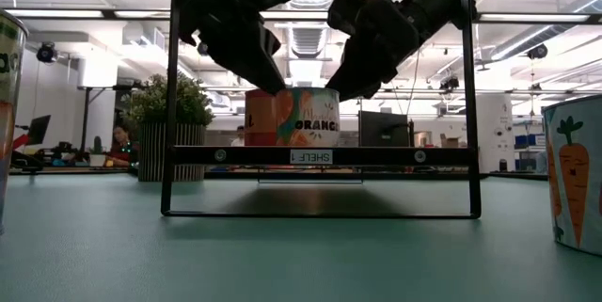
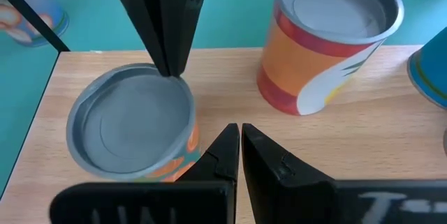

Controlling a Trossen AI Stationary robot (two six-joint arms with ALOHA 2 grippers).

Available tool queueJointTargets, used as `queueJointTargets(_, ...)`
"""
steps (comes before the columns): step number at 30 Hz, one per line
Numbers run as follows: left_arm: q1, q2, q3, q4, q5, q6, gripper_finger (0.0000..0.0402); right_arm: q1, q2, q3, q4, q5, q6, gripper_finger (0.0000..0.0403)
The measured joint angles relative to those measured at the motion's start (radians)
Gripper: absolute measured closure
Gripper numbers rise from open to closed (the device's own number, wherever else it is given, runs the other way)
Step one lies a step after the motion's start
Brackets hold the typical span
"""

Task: Pick and place cans onto a shelf
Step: Put the small canned oranges on the shelf

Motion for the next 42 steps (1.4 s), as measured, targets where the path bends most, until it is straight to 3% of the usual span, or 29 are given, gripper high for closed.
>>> queueJointTargets(16,0.006,-0.02,-0.003,-0.012,0.005,-0.004,0.0402,0.003,0.0,-0.013,-0.006,-0.005,0.049,0.0394)
queueJointTargets(22,0.006,-0.024,0.009,-0.007,0.131,-0.002,0.0402,0.003,0.0,-0.013,-0.006,-0.005,0.052,0.0394)
queueJointTargets(42,0.017,0.009,0.011,0.016,0.076,-0.012,0.0402,0.051,0.001,-0.014,-0.044,-0.013,0.081,0.0394)
